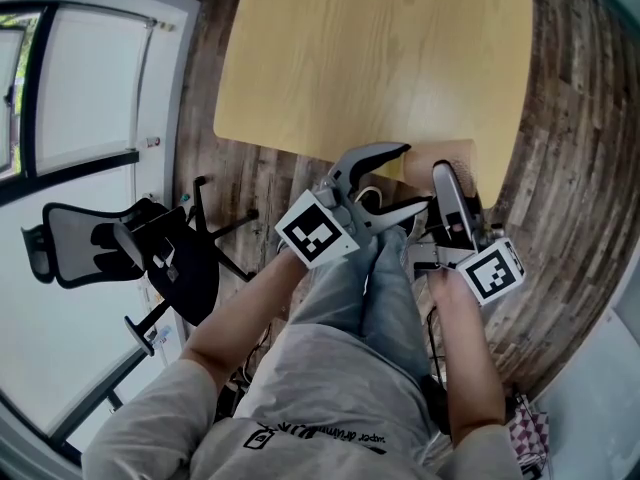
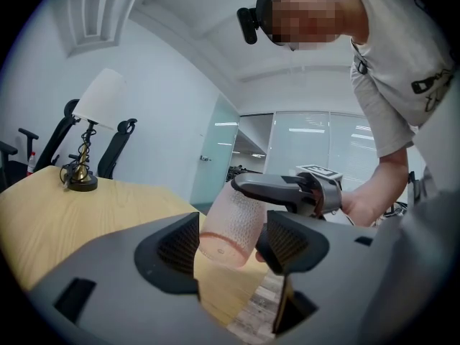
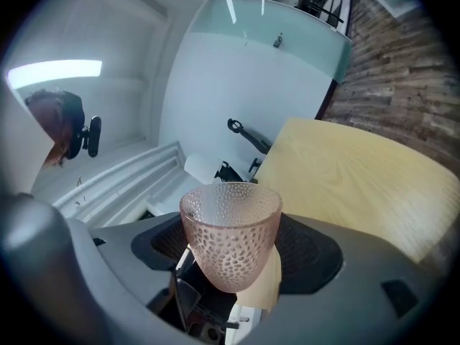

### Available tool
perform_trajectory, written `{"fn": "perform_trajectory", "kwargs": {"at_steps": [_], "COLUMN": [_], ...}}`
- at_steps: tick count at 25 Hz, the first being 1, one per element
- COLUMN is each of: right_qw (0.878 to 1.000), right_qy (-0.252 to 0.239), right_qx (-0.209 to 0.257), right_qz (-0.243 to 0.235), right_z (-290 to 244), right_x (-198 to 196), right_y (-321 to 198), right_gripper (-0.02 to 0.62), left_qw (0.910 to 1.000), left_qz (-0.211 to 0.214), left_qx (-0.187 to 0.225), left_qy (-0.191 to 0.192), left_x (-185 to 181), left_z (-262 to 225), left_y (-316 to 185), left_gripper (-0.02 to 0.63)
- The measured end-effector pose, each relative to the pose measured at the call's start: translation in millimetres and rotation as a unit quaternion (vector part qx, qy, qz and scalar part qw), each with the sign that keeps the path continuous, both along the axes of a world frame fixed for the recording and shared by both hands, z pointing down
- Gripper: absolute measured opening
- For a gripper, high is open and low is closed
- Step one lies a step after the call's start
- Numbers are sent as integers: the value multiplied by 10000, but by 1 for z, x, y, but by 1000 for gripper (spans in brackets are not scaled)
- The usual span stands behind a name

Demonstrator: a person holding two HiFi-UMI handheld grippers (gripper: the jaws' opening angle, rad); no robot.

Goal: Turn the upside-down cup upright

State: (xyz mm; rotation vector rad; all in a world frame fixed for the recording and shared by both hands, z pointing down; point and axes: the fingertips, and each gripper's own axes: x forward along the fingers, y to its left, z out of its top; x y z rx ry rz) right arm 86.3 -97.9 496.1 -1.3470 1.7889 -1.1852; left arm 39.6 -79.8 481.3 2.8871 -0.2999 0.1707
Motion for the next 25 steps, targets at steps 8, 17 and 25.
{"fn": "perform_trajectory", "kwargs": {"at_steps": [8, 17, 25], "right_qw": [9979, 9919, 9866], "right_qy": [-640, -1242, -1602], "right_qx": [104, 257, 307], "right_qz": [27, -9, -55], "right_z": [-7, -17, -18], "right_x": [-4, -9, -16], "right_y": [-2, -1, -1], "right_gripper": [360, 360, 360], "left_qw": [9997, 9979, 9961], "left_qz": [108, 445, 696], "left_qx": [-201, -296, -267], "left_qy": [107, 364, 467], "left_x": [-2, -3, -1], "left_z": [2, -4, -8], "left_y": [-6, -7, -5], "left_gripper": [313, 325, 328]}}
